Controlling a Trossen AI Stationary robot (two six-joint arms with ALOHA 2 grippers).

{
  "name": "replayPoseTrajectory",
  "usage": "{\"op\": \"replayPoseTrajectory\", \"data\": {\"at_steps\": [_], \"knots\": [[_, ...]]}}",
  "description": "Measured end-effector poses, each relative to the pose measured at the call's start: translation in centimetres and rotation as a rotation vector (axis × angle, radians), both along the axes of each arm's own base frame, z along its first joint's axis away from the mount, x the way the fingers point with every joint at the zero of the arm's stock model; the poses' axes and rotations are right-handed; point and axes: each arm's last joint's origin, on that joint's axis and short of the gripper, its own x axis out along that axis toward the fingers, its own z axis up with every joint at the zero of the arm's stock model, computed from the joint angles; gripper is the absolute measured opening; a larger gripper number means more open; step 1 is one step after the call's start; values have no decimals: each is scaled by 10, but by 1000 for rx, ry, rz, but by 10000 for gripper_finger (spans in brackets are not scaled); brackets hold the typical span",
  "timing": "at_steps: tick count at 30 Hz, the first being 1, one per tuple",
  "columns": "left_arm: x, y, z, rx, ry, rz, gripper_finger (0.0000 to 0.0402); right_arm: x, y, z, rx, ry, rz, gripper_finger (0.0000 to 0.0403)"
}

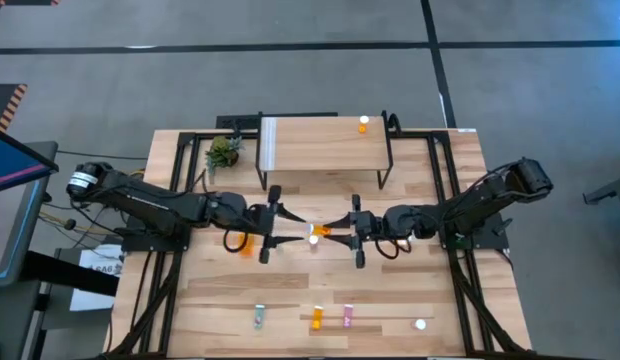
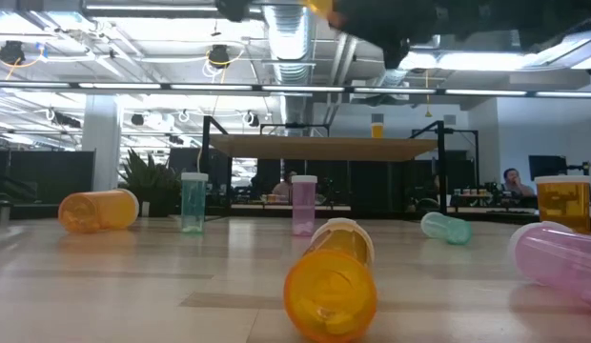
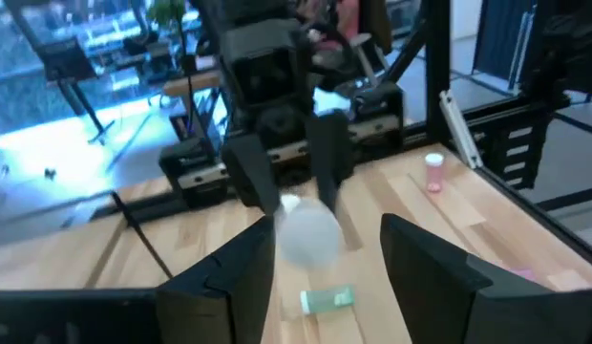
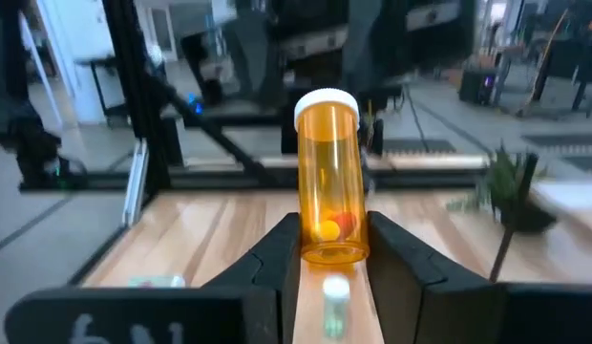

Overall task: Pick and place medicine bottles onto shelf by color
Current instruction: Put the left small orange pill bottle on the shelf aligned with the other small orange pill bottle

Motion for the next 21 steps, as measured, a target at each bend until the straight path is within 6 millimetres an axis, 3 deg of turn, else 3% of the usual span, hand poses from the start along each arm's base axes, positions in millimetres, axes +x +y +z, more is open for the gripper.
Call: {"op": "replayPoseTrajectory", "data": {"at_steps": [10, 14, 21], "knots": [[-34, 18, -27, -108, -395, -16, 166, -9, 6, 22, -10, -169, 26, 118], [-26, 22, -36, -166, -415, -7, 176, -10, 9, 28, -20, -266, 32, 118], [11, 18, -41, -185, -408, -7, 222, -4, 10, 21, -34, -273, 28, 118]]}}
